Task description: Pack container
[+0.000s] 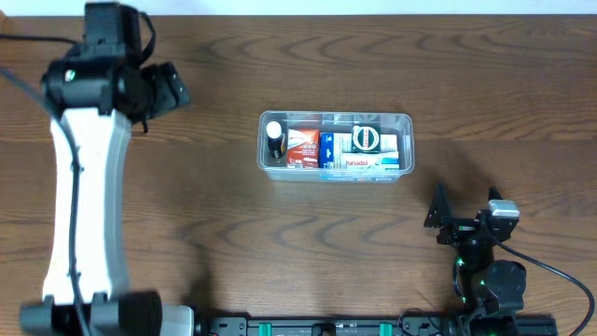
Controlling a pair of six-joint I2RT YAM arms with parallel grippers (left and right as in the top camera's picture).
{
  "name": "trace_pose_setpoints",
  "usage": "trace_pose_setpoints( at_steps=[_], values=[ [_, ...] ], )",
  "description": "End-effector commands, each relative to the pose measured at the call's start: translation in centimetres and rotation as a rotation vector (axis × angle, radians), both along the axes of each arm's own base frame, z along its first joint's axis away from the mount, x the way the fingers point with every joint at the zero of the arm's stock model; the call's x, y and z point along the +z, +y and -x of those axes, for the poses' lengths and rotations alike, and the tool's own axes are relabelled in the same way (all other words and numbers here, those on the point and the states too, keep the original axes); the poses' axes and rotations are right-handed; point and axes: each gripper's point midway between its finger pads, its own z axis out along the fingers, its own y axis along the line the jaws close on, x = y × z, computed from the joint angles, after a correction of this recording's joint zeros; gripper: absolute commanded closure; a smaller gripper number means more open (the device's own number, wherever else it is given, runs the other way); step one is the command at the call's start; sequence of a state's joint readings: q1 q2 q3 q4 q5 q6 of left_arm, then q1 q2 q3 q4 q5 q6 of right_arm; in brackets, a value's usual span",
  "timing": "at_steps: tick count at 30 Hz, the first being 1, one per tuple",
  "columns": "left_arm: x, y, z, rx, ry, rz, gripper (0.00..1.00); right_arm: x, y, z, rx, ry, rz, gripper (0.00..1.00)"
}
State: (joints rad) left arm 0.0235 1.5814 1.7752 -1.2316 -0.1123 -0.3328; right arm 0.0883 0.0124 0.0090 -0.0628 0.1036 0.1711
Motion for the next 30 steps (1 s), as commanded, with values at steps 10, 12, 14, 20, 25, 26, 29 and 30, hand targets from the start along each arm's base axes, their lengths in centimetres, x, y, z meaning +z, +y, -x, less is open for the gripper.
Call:
trace_pose_setpoints(
  at_steps=[10,12,14,20,25,26,29,30],
  values=[
    [-4.5,-1.0,10.0,-0.039,-0.08,-0.015,0.02,-0.1,-0.2,0.0,-0.004,-0.002,0.014,0.01],
    [-6.1,-1.0,11.0,-0.041,-0.156,-0.01,0.02,-0.1,-0.2,0.0,-0.004,-0.002,0.014,0.01],
    [-7.6,-1.1,11.7,-0.038,-0.235,-0.002,0.02,-0.1,-0.2,0.0,-0.004,-0.002,0.015,0.01],
    [-10.3,-1.1,12.8,0.033,-0.494,0.054,0.02,-0.1,-0.2,0.0,-0.004,-0.002,0.015,0.01],
    [-8.9,-1.6,11.8,0.007,-0.699,0.078,0.02,-0.1,-0.2,0.0,-0.004,-0.002,0.015,0.01],
    [-8.5,-1.7,11.5,-0.003,-0.742,0.079,0.02,-0.1,-0.2,0.0,-0.004,-0.001,0.015,0.01],
    [-7.4,-2.5,10.8,-0.077,-0.865,0.068,0.02,-0.1,-0.2,0.0,-0.004,-0.002,0.015,0.01],
    [-7.1,-2.6,10.7,-0.094,-0.899,0.063,0.02,-0.1,-0.2,0.0,-0.004,-0.001,0.015,0.01]
  ],
)
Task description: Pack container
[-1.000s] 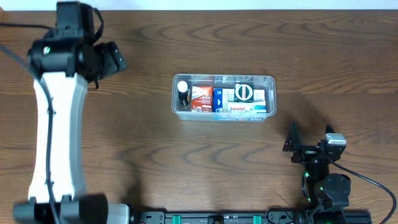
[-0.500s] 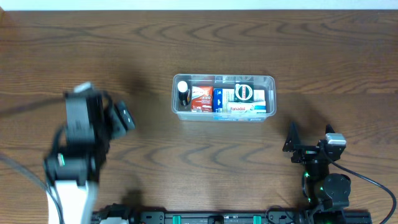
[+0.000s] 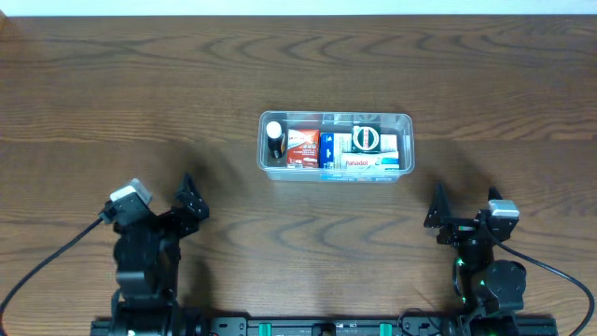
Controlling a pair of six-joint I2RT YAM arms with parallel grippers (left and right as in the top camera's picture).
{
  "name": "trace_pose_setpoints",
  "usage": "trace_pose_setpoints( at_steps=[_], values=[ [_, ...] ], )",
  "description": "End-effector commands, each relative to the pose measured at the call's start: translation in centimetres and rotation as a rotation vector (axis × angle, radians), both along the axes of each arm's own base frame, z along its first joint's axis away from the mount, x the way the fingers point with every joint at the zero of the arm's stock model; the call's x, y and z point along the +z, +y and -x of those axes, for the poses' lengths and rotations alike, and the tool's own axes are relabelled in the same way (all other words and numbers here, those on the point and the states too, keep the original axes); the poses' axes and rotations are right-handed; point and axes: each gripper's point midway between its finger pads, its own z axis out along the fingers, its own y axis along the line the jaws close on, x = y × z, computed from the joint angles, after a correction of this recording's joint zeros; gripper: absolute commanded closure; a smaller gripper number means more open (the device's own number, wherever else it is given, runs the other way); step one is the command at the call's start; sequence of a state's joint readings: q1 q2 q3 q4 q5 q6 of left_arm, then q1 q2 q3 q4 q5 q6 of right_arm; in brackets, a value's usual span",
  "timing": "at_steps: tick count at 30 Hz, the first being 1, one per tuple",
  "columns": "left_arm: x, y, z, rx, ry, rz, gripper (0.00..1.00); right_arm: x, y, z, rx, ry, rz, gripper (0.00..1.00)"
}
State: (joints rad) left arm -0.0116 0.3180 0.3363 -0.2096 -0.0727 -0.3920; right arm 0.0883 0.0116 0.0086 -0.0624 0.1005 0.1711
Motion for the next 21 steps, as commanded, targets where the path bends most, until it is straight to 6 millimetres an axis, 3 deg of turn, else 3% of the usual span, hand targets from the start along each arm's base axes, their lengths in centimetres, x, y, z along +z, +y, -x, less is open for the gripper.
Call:
trace_pose_setpoints(
  at_steps=[1,21],
  values=[
    [0.0,-1.0,-0.2,-0.066,-0.073,-0.037,0.02,-0.1,-0.2,0.0,-0.007,-0.001,0.015,0.01],
    [-4.8,-1.6,0.3,-0.119,-0.085,-0.105,0.02,-0.1,-0.2,0.0,-0.007,0.0,0.015,0.01]
  ],
)
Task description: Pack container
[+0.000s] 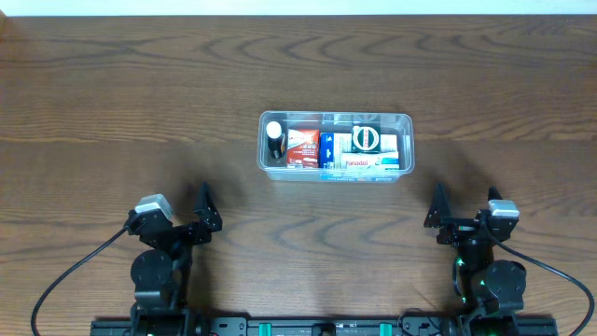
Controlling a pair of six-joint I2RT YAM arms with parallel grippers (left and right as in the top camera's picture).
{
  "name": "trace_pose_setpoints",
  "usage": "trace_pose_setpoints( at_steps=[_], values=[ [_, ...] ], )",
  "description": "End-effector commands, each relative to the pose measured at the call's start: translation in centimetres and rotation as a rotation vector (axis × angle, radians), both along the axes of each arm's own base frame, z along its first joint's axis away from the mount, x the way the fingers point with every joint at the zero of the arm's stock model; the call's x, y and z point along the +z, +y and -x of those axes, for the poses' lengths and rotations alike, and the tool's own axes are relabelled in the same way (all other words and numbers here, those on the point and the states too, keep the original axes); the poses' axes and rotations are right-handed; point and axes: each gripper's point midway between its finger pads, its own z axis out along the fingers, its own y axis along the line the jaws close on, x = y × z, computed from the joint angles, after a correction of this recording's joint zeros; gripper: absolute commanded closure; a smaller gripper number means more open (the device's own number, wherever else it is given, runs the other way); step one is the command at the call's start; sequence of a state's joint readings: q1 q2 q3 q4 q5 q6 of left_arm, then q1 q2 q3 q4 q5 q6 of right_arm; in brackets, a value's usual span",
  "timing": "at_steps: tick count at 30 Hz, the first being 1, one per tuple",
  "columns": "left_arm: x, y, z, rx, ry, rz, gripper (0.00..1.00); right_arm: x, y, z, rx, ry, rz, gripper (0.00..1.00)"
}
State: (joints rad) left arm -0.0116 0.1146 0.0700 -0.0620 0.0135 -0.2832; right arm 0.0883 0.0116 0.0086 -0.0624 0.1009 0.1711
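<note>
A clear plastic container point(406, 126) sits at the table's middle. Inside it are a dark bottle with a white cap point(274, 137) at the left end, a red box point(302, 147), a blue box point(327, 149), a round tin point(365, 139) and a white Panadol box point(362, 164). My left gripper point(209, 211) is folded back near the front edge, well left of and in front of the container, open and empty. My right gripper point(434, 211) rests at the front right, also open and holding nothing.
Dark wooden table point(112, 103) all around the container. Cables point(79, 271) trail from both arm bases along the front edge. A pale wall strip runs along the far edge.
The left arm has settled a little further right and nearer the front, its gripper now around the front left. The right arm and the container's contents are unchanged.
The left arm first stretched far out over the table's left side, gripper near the back left. Then it was folded back at the front left, and now sits settled at its base. The right arm stayed parked and the container stayed full throughout.
</note>
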Motion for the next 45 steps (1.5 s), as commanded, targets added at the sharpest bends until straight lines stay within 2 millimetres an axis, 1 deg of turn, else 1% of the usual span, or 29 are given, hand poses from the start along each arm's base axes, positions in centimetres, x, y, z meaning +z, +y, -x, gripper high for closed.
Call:
trace_pose_setpoints(
  at_steps=[1,7,11,16,19,27,45],
  values=[
    [-0.16,-0.1,0.12,-0.01,-0.013,-0.02,0.02,-0.08,-0.21,0.01,-0.006,0.0,0.015,0.01],
    [-0.14,-0.1,0.29,-0.009,-0.056,-0.019,0.02,-0.07,-0.21,0.01,-0.006,-0.001,0.015,0.01],
    [-0.81,-0.11,0.26,-0.015,-0.04,-0.05,0.02,-0.07,-0.21,0.01,-0.006,-0.001,0.015,0.01],
    [-0.84,-0.11,0.26,-0.047,-0.033,-0.235,0.02,-0.07,-0.21,0.01,-0.006,-0.001,0.014,0.01],
    [-0.84,-0.11,0.26,-0.058,-0.032,-0.299,0.02,-0.07,-0.21,0.01,-0.006,-0.001,0.015,0.01],
    [-0.84,-0.1,0.26,-0.064,-0.03,-0.336,0.02,-0.07,-0.22,0.01,-0.007,-0.001,0.015,0.01],
    [-0.88,-0.09,0.26,-0.062,-0.029,-0.325,0.02,-0.07,-0.21,0.01,-0.006,-0.001,0.015,0.01]
  ],
)
